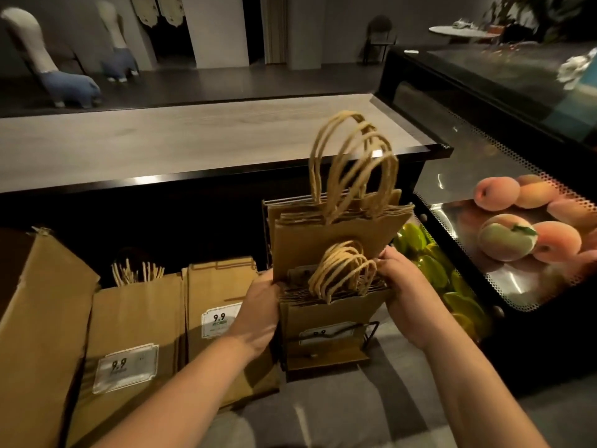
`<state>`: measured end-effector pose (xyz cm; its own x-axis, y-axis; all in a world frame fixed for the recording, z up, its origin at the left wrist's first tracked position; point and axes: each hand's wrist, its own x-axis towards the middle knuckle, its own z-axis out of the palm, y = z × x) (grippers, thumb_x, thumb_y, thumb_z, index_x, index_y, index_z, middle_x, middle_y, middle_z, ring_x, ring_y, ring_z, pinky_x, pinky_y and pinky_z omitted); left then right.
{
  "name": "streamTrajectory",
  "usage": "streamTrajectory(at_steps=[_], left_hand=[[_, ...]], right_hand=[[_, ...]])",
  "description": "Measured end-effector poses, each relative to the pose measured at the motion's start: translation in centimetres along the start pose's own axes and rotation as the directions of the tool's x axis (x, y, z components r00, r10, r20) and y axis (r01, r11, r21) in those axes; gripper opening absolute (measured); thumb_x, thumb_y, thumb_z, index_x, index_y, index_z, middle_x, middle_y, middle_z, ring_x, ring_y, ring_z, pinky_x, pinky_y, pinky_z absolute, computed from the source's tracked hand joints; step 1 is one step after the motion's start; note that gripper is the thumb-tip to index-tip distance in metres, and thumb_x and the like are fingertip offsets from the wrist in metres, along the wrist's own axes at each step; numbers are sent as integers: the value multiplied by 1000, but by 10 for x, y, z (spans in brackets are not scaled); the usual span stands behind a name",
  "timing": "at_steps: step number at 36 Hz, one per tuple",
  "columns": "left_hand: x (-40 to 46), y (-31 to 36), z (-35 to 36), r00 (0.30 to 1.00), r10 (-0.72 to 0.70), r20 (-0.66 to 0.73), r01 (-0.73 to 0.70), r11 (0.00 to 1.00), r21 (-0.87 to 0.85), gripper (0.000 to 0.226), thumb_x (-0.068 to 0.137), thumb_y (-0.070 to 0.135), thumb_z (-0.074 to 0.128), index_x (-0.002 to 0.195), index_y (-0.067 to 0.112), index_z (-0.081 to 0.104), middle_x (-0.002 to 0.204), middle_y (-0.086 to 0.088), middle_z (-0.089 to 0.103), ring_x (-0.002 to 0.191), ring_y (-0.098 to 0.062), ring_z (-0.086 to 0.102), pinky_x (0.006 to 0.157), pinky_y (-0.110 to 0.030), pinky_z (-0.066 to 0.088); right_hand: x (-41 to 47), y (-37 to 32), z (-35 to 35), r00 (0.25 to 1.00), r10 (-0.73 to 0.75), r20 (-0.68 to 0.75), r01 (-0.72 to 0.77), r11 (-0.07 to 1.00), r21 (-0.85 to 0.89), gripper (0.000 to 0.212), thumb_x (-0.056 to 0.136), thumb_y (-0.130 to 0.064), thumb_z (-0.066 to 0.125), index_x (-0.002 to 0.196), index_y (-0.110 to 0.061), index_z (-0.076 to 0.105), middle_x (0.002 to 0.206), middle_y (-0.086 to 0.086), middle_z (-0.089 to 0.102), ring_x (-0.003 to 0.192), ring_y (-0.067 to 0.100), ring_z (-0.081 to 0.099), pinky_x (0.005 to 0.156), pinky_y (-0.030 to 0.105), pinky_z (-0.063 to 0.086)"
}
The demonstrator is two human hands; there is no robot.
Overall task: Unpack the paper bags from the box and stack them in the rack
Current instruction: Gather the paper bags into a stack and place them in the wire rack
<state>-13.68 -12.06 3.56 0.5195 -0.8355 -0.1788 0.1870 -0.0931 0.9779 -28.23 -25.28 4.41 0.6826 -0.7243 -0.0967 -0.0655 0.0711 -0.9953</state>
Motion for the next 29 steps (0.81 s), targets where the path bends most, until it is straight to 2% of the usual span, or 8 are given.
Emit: streamTrajectory(at_steps=[4,10,12,14,18,22,26,29], left_hand=[[0,2,-1,998,48,-28,-48,999,14,29,99,0,39,100,9,67,76,3,75,73,-8,71,60,-16,53],[2,2,-6,999,38,27,-34,991,-132,10,90,-4,50,97,0,55,67,1,68,56,1,66,54,-14,53],[0,0,-9,996,87,13,-85,991,-106,17,77,15,63,90,4,66,72,1,72,65,-1,69,59,-15,54],[-1,-2,-9,988,150,16,-149,986,-68,21,88,11,53,92,11,73,83,1,76,81,-9,72,66,-18,54],[-8,-1,-8,939,339,-49,-334,939,84,33,98,10,40,93,23,70,79,4,74,82,-16,71,71,-11,52],[-13,10,3,970,233,69,-233,972,-14,35,91,-13,35,90,4,66,76,6,75,74,-4,71,62,-13,52],[-10,2,-3,976,195,101,-204,975,87,37,95,-10,36,88,10,66,71,14,73,69,5,66,60,-9,48],[-11,-10,-8,982,152,112,-167,975,147,39,100,-3,35,88,9,69,77,11,74,74,0,67,63,-11,50]], right_hand=[[-2,1,1,1000,-25,14,25,1000,9,25,99,-18,45,112,-3,59,100,13,68,86,18,65,80,37,45],[-11,3,1,991,-112,77,109,993,41,31,87,-40,44,92,-16,63,81,-12,65,79,4,60,80,32,41],[-16,3,1,986,-133,96,131,991,28,33,88,-39,42,94,-13,61,80,-13,66,77,1,60,77,28,41],[-19,6,1,985,-145,93,143,989,24,28,88,-36,43,91,-14,60,80,-12,66,77,1,60,74,27,41],[-23,11,0,986,-145,85,148,989,-29,41,91,-37,44,115,-9,61,112,2,69,109,19,63,94,39,47],[-27,14,5,978,-197,72,197,980,-2,43,95,-31,38,129,-15,58,128,0,64,123,15,56,103,33,43],[-24,27,5,992,-126,21,127,990,-67,58,86,-68,46,117,-21,63,115,-13,69,113,3,60,101,28,44],[-25,41,-1,1000,10,19,-10,1000,-20,90,68,-86,52,138,-28,51,139,-8,55,132,11,47,115,47,30]])
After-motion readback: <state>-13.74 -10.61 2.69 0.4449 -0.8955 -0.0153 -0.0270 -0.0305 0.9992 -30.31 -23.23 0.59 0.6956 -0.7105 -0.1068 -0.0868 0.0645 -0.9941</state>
